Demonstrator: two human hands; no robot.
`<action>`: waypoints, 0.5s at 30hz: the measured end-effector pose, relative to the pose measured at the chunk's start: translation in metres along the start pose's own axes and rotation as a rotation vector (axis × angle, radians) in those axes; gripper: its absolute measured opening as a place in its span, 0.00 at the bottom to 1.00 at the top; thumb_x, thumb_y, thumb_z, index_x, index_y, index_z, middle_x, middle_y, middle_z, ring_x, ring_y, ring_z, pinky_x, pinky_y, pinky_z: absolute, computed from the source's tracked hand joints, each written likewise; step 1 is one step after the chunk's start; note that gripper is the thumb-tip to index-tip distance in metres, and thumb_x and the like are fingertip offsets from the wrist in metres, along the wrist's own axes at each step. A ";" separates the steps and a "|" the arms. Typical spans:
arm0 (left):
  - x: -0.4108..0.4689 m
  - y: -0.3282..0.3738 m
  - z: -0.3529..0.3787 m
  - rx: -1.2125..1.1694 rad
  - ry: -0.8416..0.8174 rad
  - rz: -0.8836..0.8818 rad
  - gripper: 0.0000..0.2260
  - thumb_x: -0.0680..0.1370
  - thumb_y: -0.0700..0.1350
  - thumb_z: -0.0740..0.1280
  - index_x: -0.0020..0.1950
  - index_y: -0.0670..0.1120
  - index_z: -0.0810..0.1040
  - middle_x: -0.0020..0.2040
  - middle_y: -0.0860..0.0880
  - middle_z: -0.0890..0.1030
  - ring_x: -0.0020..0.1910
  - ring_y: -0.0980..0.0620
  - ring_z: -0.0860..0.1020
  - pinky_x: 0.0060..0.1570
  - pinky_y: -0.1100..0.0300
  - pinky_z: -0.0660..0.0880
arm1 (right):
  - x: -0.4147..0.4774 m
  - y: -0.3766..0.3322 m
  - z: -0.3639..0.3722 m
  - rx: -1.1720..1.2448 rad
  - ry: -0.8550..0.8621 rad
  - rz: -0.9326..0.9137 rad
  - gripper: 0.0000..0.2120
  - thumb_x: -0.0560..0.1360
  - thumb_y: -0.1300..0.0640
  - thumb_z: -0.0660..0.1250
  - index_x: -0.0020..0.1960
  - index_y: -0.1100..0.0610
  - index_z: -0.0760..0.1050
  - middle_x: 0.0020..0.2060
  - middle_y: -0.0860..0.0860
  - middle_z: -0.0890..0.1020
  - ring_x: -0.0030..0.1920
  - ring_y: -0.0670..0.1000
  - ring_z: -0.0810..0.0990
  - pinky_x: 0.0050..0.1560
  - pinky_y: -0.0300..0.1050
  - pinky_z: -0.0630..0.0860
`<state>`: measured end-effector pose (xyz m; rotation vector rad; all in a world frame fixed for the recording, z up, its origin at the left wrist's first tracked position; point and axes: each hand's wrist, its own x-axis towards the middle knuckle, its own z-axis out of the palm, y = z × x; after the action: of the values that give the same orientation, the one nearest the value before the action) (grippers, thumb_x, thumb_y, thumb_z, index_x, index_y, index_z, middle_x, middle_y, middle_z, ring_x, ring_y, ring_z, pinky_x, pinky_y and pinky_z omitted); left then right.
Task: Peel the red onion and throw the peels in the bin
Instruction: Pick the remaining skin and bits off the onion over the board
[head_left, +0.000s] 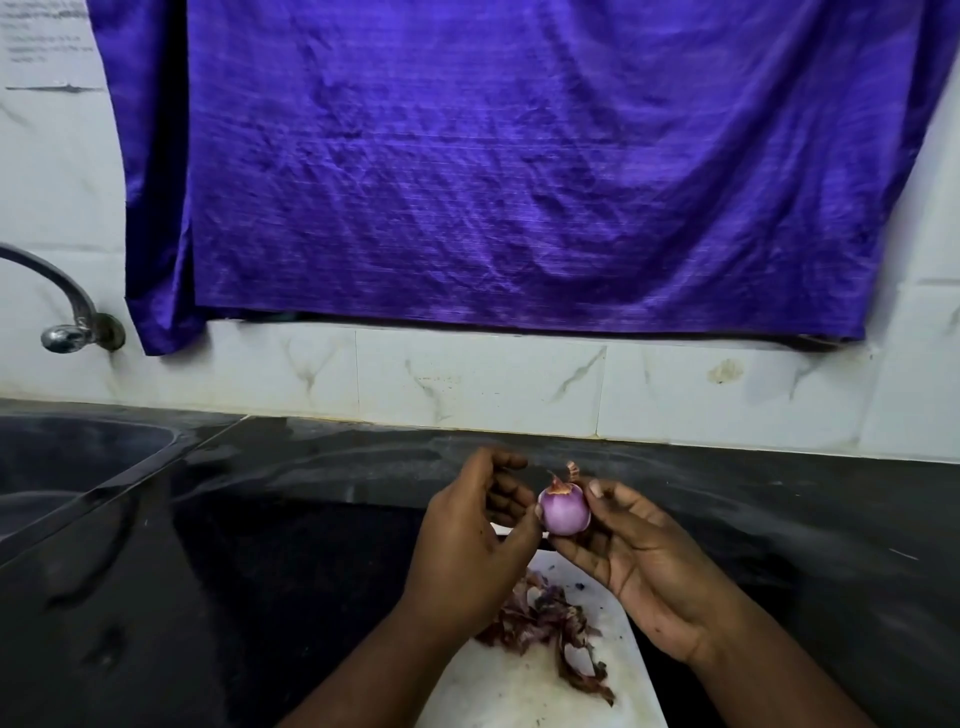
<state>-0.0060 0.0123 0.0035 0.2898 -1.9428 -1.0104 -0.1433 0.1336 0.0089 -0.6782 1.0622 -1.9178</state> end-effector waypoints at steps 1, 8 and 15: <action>0.000 0.001 0.000 0.022 -0.002 0.013 0.16 0.76 0.44 0.75 0.59 0.56 0.76 0.44 0.57 0.84 0.47 0.59 0.83 0.41 0.68 0.79 | 0.000 0.000 0.001 -0.007 0.004 -0.010 0.18 0.75 0.59 0.69 0.63 0.64 0.75 0.60 0.62 0.84 0.58 0.58 0.85 0.52 0.48 0.85; 0.000 -0.004 -0.001 0.173 0.013 0.052 0.19 0.76 0.41 0.76 0.64 0.54 0.76 0.46 0.57 0.83 0.47 0.60 0.82 0.40 0.69 0.78 | -0.003 -0.002 0.007 -0.025 0.017 -0.075 0.18 0.72 0.62 0.70 0.62 0.63 0.78 0.56 0.62 0.85 0.51 0.57 0.87 0.46 0.47 0.85; 0.001 -0.001 0.000 0.001 0.042 -0.003 0.14 0.79 0.43 0.73 0.62 0.55 0.77 0.46 0.57 0.85 0.47 0.58 0.84 0.45 0.64 0.82 | -0.003 -0.003 0.007 0.019 0.023 -0.075 0.15 0.74 0.63 0.68 0.60 0.64 0.78 0.57 0.62 0.85 0.52 0.57 0.87 0.48 0.47 0.85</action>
<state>-0.0070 0.0112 0.0034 0.3122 -1.9054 -0.9970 -0.1381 0.1345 0.0151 -0.6961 1.0447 -2.0019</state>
